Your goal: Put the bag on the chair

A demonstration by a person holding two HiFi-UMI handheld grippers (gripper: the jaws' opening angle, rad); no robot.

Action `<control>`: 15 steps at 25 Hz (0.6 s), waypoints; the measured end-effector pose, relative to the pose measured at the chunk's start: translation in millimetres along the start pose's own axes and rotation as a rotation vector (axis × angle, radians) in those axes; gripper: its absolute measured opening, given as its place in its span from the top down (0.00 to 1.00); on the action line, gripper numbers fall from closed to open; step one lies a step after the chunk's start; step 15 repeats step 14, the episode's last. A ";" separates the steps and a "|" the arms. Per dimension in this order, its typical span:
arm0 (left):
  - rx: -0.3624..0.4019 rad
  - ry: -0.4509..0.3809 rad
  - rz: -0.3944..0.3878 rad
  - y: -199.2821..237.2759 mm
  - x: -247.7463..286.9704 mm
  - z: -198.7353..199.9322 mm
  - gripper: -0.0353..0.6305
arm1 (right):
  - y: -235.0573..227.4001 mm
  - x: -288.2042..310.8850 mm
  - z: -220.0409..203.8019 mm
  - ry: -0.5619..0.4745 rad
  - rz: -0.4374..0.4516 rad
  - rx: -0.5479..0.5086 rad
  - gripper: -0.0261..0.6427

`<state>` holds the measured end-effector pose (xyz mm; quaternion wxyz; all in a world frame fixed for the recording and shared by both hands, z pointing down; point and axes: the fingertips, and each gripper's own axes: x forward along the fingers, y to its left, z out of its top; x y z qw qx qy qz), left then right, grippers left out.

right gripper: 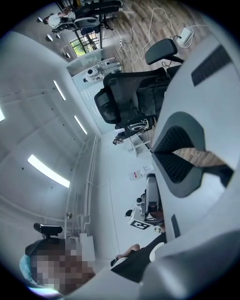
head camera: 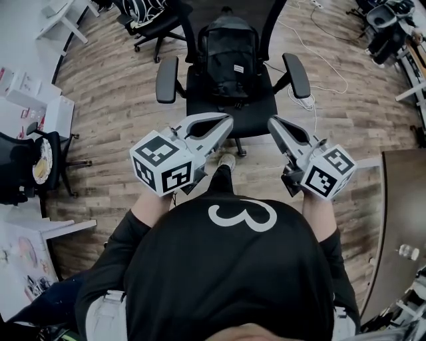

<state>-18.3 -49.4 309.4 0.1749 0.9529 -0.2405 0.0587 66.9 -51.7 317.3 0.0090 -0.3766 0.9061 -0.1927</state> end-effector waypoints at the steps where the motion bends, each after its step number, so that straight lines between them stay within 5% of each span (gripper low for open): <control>1: 0.002 -0.002 0.003 -1.8 -1.1 0.0 0.92 | 1.5 -1.3 -1.0 -0.001 0.002 0.001 0.92; 15: 0.040 0.023 0.035 -29.8 -0.8 -7.9 0.92 | 13.6 -28.9 -6.1 -0.009 0.016 -0.001 0.92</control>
